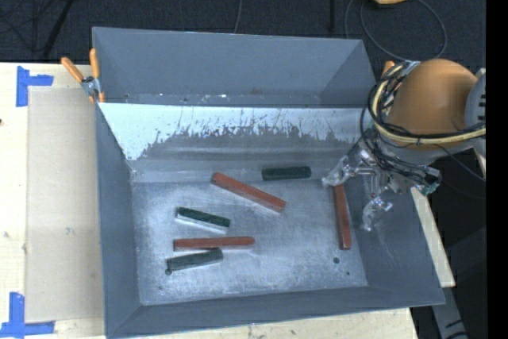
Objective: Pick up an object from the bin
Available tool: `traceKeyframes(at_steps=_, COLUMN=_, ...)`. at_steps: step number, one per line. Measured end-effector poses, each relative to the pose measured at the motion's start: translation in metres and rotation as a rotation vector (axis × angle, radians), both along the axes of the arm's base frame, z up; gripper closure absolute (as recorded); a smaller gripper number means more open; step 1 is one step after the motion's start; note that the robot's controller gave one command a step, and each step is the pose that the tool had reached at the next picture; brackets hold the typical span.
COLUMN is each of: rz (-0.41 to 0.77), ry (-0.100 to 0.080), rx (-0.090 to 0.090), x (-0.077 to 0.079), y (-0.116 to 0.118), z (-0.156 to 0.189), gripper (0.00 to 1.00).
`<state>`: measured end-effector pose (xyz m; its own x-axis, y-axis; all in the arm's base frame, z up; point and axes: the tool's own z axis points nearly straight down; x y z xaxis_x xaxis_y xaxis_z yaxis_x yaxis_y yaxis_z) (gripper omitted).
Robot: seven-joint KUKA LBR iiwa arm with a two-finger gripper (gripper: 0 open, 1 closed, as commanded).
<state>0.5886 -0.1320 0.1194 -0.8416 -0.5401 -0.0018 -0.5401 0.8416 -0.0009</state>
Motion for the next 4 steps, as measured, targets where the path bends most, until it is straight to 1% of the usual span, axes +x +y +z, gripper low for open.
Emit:
traceKeyframes(at_steps=1, rz=0.378, ry=0.003, rx=0.016, x=0.0047, y=-0.0022, z=-0.0358, gripper=0.0)
traceKeyframes(at_steps=2, rz=0.42, ry=-0.005, rx=0.002, x=0.0044, y=-0.006, z=-0.0447, gripper=1.0)
traceKeyframes(at_steps=4, rz=0.42, ry=-0.003, rx=0.003, x=0.0034, y=-0.0055, z=-0.0421, gripper=1.0)
